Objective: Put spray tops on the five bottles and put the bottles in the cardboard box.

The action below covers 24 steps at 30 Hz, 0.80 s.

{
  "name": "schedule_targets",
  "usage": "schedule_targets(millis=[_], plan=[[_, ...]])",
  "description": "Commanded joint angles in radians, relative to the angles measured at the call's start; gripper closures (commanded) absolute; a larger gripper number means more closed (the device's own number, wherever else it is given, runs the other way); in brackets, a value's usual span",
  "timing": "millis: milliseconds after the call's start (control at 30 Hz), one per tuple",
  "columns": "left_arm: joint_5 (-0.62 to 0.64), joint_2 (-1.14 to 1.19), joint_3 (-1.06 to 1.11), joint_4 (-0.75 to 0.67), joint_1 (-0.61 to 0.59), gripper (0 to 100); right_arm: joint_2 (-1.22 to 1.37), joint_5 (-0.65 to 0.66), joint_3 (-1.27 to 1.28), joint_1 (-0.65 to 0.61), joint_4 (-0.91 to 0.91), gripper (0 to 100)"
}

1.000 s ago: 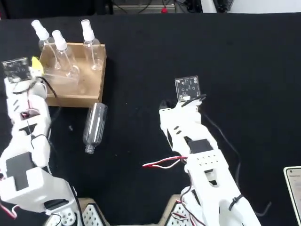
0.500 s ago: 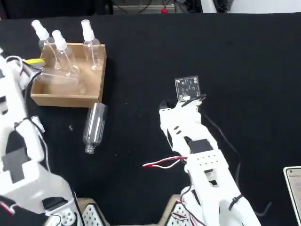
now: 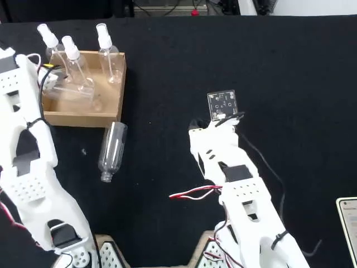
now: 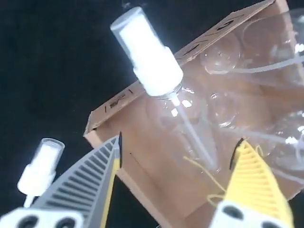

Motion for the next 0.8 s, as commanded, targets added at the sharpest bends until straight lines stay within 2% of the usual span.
schedule_targets(millis=[0,767], plan=[[0.061,0.023,-0.096,0.017,0.010,65,0.001,-0.003,-0.008,0.023,-0.023,96.7],[0.075,0.092,-0.094,-0.075,0.016,65,0.002,-0.003,-0.008,0.025,-0.025,96.7]])
